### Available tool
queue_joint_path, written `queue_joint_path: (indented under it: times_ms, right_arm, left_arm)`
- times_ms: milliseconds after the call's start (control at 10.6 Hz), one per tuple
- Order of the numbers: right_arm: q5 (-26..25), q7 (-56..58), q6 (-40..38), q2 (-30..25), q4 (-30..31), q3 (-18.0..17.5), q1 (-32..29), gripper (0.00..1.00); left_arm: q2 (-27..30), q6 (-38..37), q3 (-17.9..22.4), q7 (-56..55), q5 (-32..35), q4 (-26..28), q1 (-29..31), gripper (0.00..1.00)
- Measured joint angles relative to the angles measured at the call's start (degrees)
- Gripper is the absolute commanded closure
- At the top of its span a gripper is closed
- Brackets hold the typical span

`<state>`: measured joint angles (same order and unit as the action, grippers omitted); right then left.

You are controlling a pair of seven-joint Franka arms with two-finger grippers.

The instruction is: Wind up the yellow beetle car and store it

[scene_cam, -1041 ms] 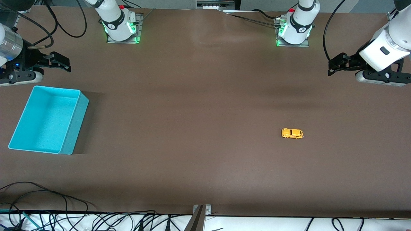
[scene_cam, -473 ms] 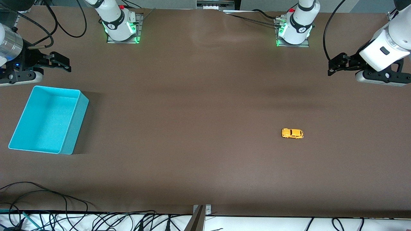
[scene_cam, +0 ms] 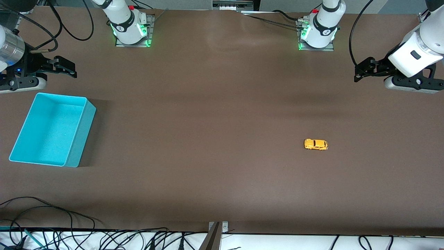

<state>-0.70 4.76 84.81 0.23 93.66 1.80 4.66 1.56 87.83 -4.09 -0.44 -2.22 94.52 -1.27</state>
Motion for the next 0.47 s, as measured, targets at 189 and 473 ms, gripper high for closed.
queue_joint_path:
  times_ms: [189, 473]
  right_arm:
    - [0.0, 0.0, 0.0, 0.0, 0.0, 0.0, 0.0, 0.0]
    - [0.0, 0.0, 0.0, 0.0, 0.0, 0.0, 0.0, 0.0]
  left_arm:
    - [0.0, -0.5, 0.0, 0.0, 0.0, 0.0, 0.0, 0.0]
    - [0.0, -1.7, 0.0, 0.0, 0.0, -0.2, 0.0, 0.0]
